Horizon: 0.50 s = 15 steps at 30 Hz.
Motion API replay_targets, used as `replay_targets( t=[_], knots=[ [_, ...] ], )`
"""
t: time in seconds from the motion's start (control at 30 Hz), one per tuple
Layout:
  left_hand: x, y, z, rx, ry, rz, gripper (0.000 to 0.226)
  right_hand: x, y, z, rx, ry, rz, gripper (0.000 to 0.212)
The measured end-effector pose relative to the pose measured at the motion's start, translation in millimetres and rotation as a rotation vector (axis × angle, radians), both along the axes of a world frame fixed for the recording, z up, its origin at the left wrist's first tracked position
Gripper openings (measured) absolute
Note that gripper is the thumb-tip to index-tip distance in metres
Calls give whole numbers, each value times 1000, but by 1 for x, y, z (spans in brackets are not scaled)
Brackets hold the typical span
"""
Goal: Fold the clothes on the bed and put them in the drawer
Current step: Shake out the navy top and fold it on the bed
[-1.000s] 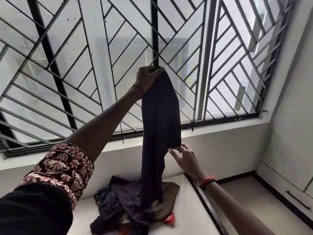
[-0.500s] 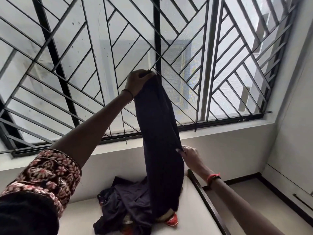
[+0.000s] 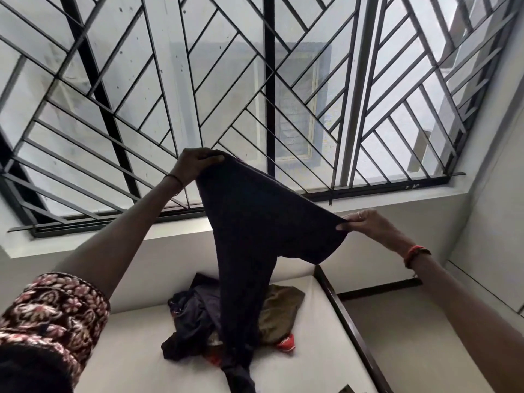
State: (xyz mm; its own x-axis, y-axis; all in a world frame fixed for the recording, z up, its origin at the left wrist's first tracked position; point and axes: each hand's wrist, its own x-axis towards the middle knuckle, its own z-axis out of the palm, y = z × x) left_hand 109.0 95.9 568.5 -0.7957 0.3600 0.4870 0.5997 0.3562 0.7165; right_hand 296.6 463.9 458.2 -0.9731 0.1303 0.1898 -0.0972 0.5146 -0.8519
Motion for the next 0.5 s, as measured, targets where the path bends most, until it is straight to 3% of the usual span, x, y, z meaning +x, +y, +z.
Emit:
replay_targets(
  t=[0.2, 0.37, 0.5],
  knots=[
    [14, -18, -21, -75, -95, -32, 41, 5, 11, -2, -84, 23, 38, 16],
    [25, -22, -36, -198, -172, -70, 19, 11, 19, -6, -65, -3, 63, 41],
    [34, -15, -44, -322, -183, -88, 12, 17, 33, -16, -50, -31, -15, 24]
  ],
)
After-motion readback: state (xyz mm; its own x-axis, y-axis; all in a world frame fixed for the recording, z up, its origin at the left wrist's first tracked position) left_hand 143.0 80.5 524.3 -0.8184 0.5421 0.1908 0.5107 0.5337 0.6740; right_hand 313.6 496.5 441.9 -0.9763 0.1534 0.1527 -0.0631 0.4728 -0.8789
